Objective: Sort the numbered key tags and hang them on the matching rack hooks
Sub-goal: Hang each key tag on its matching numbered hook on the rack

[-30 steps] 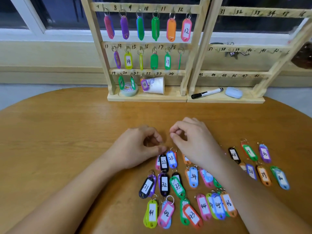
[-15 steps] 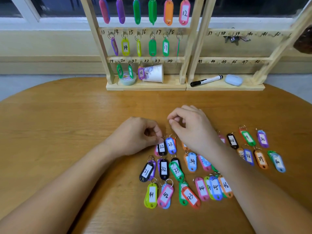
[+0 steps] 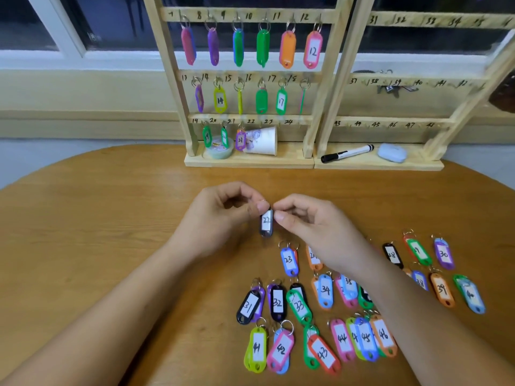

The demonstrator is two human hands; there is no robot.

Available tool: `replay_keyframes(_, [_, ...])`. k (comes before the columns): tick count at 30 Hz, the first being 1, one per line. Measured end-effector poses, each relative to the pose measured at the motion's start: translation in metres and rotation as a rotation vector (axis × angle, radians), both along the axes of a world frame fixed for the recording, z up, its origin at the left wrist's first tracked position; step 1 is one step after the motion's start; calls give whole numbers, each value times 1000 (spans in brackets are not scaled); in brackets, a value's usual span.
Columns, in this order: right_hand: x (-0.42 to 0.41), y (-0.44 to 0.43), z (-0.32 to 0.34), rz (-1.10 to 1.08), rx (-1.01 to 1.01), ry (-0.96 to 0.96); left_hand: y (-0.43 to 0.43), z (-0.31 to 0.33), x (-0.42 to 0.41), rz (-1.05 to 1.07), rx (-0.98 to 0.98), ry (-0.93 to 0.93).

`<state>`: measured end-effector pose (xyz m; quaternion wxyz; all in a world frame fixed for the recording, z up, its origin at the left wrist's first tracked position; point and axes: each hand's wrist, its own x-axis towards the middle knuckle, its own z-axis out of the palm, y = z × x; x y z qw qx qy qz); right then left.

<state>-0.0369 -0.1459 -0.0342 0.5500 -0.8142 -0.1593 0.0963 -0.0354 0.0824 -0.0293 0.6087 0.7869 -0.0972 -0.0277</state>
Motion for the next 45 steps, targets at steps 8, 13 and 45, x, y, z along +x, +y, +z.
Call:
replay_keyframes(8, [9,21,11,-72,40,-53,-3,4,6,83,-167,-32])
replay_keyframes(13, [21,23,21,-10,-55,-219,1,9,15,101,-153,-23])
replay_keyframes(45, [155,53,30,-477,-273,-360,-12,43,178,278,629,-407])
